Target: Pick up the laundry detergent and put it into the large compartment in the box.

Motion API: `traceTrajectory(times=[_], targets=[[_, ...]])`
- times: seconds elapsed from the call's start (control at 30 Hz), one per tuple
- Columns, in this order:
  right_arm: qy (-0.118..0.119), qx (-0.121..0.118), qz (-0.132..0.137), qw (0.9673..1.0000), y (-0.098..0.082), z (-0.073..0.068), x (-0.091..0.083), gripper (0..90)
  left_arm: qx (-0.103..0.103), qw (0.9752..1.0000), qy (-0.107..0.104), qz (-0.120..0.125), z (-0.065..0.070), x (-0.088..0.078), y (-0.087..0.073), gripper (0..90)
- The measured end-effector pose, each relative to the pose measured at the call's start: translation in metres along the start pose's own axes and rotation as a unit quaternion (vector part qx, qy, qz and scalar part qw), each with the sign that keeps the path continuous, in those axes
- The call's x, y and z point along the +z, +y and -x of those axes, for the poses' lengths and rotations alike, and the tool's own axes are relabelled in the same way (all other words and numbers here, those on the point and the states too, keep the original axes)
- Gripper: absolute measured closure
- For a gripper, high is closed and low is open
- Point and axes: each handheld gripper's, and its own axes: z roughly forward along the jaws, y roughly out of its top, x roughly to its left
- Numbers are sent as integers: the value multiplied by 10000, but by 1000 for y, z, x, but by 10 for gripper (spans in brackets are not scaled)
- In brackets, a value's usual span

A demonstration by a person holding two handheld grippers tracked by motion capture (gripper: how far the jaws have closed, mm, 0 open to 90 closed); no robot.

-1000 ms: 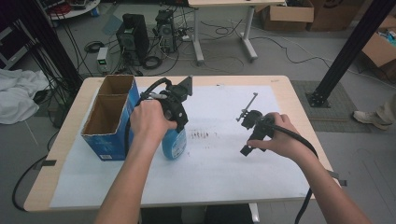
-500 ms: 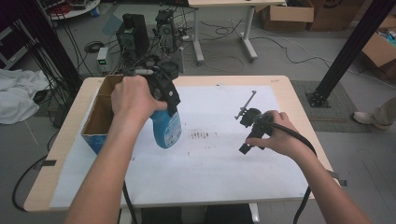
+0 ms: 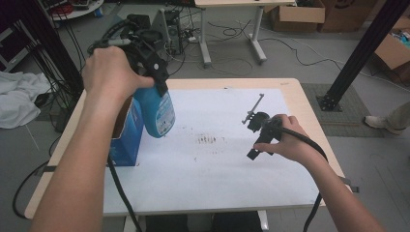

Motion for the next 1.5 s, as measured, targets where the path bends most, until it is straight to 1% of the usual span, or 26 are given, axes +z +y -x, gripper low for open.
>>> traceTrajectory(times=[0.07,0.17,0.23,0.27,0.4,0.47,0.63,0.67,0.7,0.73,0.77,0.83,0.93,1.1,1.17,1.23,1.37,1.5], targets=[[7,23,1,10000,0,-1,-1,242,-133,9999,6,55,-6,-7,-2,381],[3,0,-4,10000,0,-1,-1,242,-362,9992,75,117,-16,-16,-6,382],[-6,-21,-18,10000,0,-1,0,242,-493,9986,108,155,-23,-21,-9,381],[2,-4,-14,10000,0,-2,0,242,-591,9980,142,166,-27,-23,-11,382],[-2,-2,-24,10000,1,-2,1,242,-803,9963,261,172,-40,-29,-16,382],[5,-10,-14,10000,1,-2,1,242,-947,9948,329,177,-48,-30,-19,382],[-7,-20,2,10000,1,-3,-1,243,-1192,9911,522,281,-64,-34,-27,382],[-9,-16,2,10000,1,-3,-1,243,-1238,9900,575,353,-67,-35,-28,382],[-12,-18,-9,10000,1,-3,-1,243,-1295,9889,616,374,-70,-35,-30,382],[-15,-13,-12,10000,2,-3,-1,243,-1319,9884,647,384,-72,-36,-31,382],[-8,-16,-11,10000,1,-3,-1,243,-1378,9872,690,404,-76,-36,-33,382],[-13,-15,-20,10000,1,-3,-1,243,-1461,9861,681,414,-80,-36,-34,382],[-13,14,-25,10000,0,-2,-2,243,-1526,9850,661,452,-86,-35,-37,382],[-31,38,-36,10000,-2,-1,-3,243,-1588,9840,691,411,-91,-32,-38,382],[-29,39,-18,10000,-2,-1,-2,243,-1661,9826,715,415,-94,-30,-39,382],[-36,66,-35,10000,-3,0,-3,243,-1696,9819,738,408,-97,-27,-40,382],[-33,42,-49,10000,-4,0,-2,243,-1784,9800,784,397,-102,-22,-43,382],[-30,74,-48,10000,-4,1,-1,243,-1831,9793,780,361,-106,-16,-45,382]])
